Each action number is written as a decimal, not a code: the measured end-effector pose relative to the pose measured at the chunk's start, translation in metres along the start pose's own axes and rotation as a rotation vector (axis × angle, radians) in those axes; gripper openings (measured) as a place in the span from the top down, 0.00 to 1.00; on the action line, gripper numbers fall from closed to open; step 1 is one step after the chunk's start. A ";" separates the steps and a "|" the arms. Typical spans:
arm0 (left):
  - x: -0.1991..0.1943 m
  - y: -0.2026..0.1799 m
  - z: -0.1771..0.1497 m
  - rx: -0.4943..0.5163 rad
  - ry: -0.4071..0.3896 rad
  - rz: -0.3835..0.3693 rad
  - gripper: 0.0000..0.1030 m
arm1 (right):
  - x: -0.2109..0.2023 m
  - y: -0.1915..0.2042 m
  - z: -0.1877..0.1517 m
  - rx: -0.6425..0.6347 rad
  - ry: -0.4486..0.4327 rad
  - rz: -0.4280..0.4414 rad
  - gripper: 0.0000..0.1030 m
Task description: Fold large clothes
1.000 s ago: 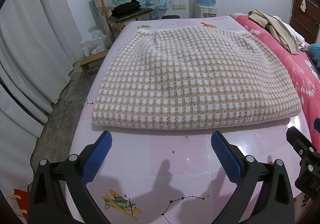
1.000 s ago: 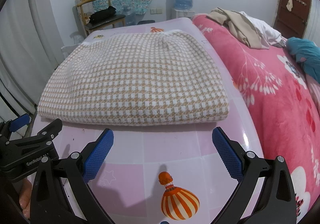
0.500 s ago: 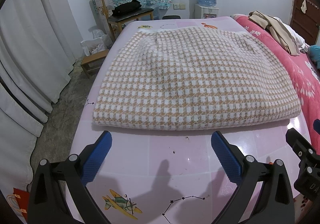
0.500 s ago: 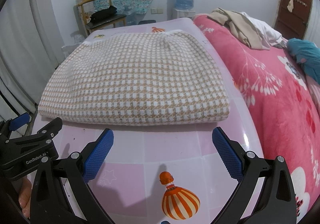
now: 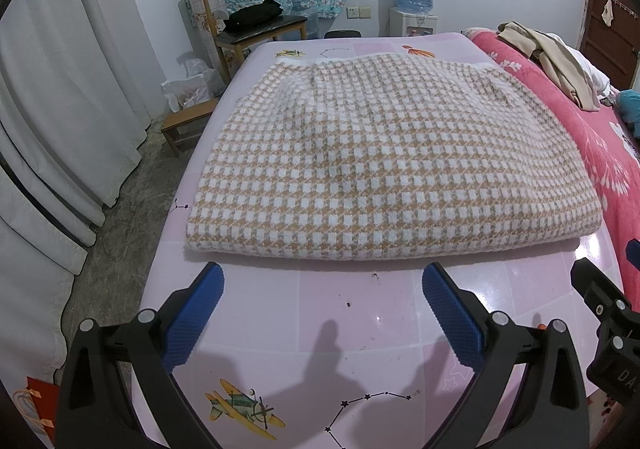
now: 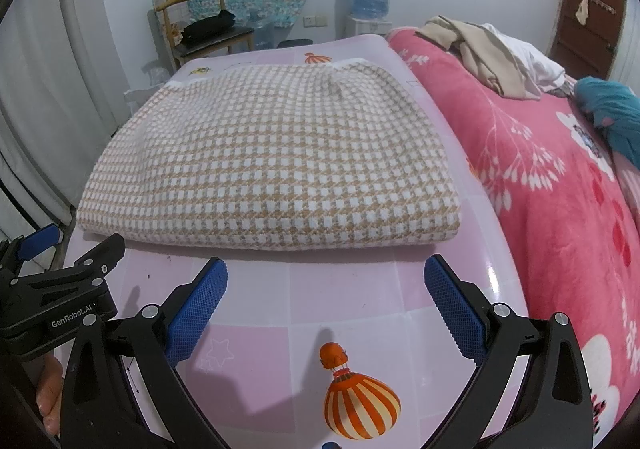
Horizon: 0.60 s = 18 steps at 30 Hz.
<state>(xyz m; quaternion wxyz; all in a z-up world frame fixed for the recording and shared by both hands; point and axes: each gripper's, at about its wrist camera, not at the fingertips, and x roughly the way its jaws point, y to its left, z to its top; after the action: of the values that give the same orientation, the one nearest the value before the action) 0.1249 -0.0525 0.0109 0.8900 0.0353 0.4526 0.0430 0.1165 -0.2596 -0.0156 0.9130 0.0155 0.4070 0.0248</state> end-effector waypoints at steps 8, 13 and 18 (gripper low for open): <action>0.000 0.000 0.000 0.000 0.001 -0.001 0.05 | 0.000 0.000 0.000 0.002 0.000 -0.001 0.08; 0.000 0.000 0.000 -0.001 0.001 -0.001 0.05 | 0.000 0.000 0.000 0.000 0.000 0.000 0.08; 0.000 0.000 0.000 -0.001 0.001 0.000 0.05 | 0.000 0.000 0.000 -0.003 0.003 0.001 0.08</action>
<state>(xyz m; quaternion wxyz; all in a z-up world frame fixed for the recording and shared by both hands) 0.1250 -0.0526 0.0107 0.8898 0.0347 0.4530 0.0432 0.1165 -0.2592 -0.0155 0.9124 0.0141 0.4082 0.0262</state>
